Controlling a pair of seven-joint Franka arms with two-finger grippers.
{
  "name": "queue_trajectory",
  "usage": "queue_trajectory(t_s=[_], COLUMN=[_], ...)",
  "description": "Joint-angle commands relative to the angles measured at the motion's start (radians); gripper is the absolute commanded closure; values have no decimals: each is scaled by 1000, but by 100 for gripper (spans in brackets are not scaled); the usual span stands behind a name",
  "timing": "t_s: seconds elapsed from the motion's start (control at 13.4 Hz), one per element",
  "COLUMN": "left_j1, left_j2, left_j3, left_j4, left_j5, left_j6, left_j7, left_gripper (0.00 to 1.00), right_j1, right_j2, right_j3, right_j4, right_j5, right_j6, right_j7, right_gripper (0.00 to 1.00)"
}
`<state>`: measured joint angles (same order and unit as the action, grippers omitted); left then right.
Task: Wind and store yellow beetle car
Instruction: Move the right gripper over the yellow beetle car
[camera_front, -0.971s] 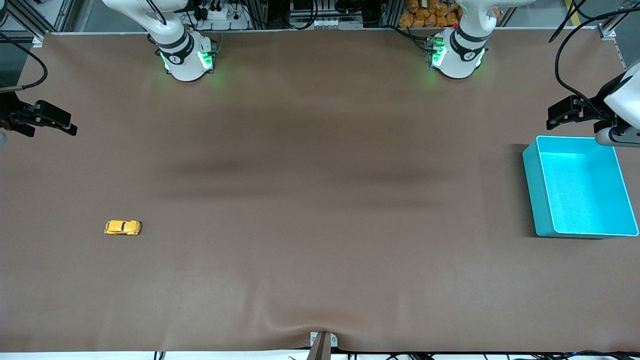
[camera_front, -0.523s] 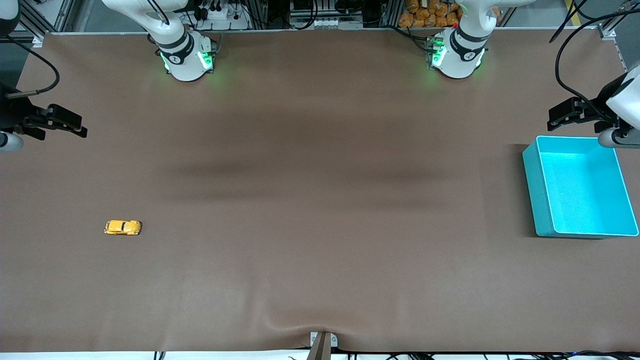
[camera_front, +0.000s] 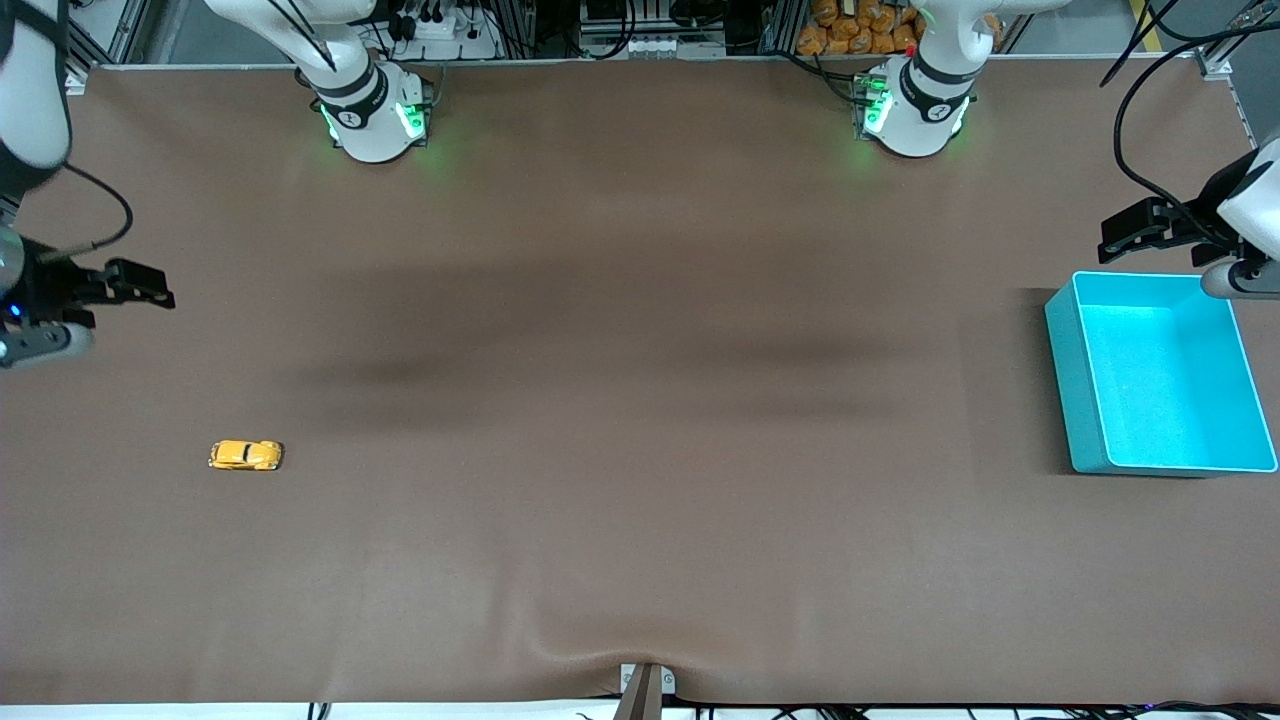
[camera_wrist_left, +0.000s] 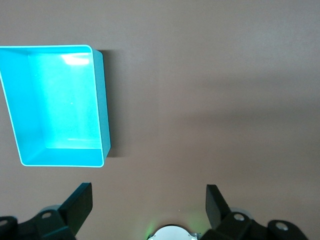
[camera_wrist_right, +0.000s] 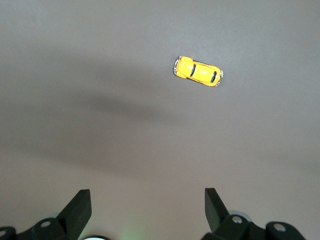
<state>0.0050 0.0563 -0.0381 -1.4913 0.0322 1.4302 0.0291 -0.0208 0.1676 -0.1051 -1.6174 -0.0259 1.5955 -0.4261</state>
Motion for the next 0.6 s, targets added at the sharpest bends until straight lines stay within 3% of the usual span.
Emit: queue_trajectory(t_s=[0.0,0.52], left_j1=[6,4], left_j2=[-1,4], left_j3=[-2,-2], left_j4=[11,5], left_j5=[-14,-5], left_j6=[-8,-8], left_j7=[-17,-14], left_gripper=[0,0], right_j1=[-8,-7], right_j2=[53,76], right_j3=[7,7], right_j4=[-5,-163], right_j5=[-14,-14], right_j6=[38,294], right_j7=[-72,-348], right_gripper=[0,0])
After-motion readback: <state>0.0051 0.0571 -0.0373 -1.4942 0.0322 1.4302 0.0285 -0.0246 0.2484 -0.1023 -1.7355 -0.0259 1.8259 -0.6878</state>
